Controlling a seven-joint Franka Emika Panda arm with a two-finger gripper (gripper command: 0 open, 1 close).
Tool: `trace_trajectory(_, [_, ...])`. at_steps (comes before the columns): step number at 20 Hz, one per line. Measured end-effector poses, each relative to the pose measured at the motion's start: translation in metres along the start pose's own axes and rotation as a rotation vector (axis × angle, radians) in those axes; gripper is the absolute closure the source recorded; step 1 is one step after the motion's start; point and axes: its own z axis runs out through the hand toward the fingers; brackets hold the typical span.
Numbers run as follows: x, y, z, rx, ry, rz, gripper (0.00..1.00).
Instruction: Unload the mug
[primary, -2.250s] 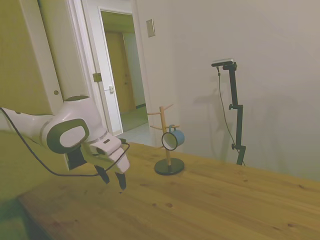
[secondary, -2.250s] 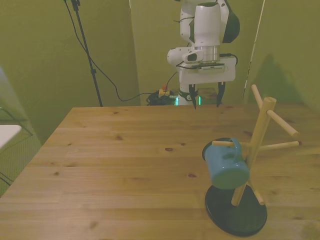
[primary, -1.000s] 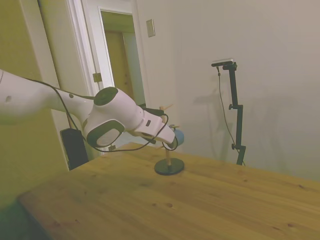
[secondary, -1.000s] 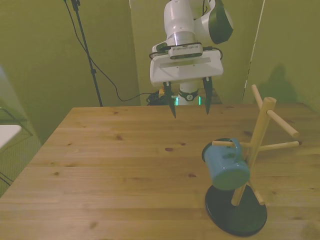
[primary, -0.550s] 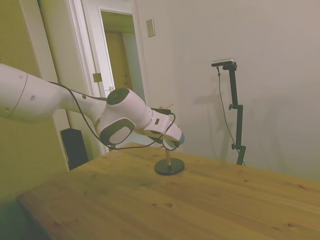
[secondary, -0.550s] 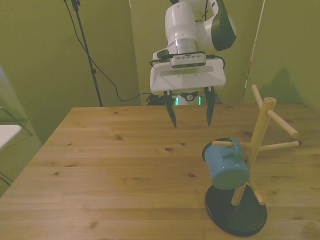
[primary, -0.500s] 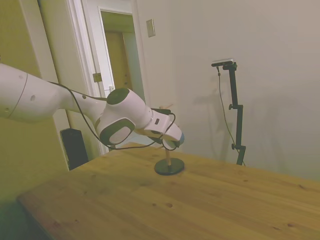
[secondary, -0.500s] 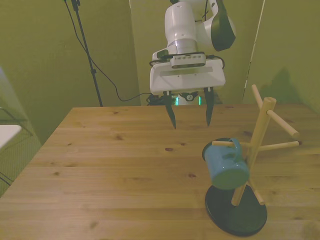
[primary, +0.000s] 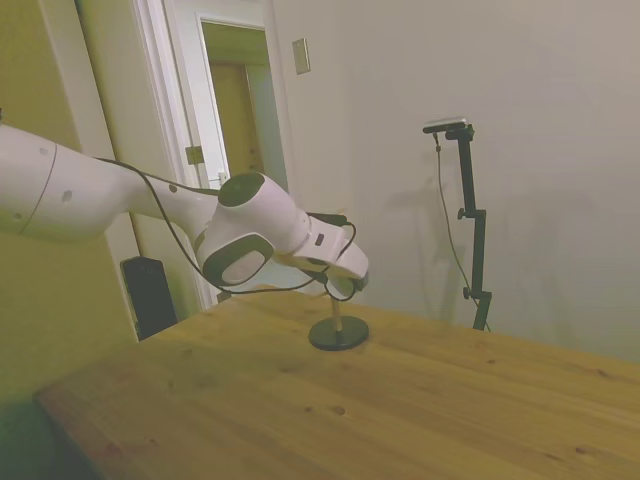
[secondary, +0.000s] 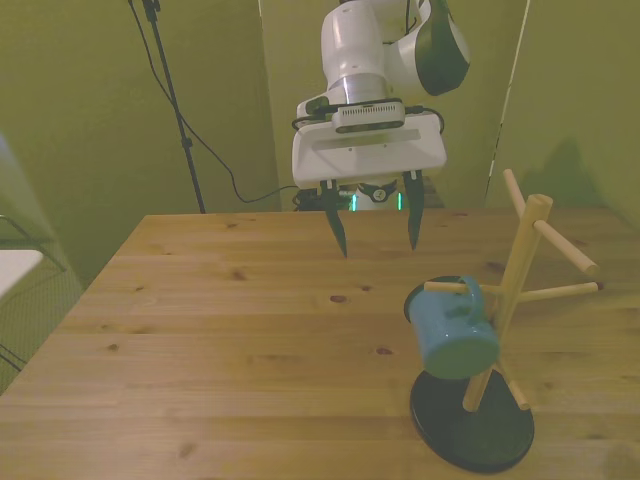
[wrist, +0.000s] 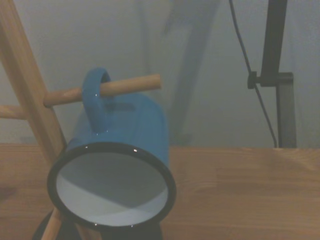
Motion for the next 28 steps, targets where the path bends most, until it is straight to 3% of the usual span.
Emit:
trace_trajectory(8, [0.02,0.011,0.031,0.016,-0.011,-0.025,0.0])
trace_trajectory(15, [0.01,0.004,0.057,0.028,-0.039,-0.105,0.0])
trace_trajectory(28, [0.025,-0.02,0.082,0.159,0.004,-0.217,0.0])
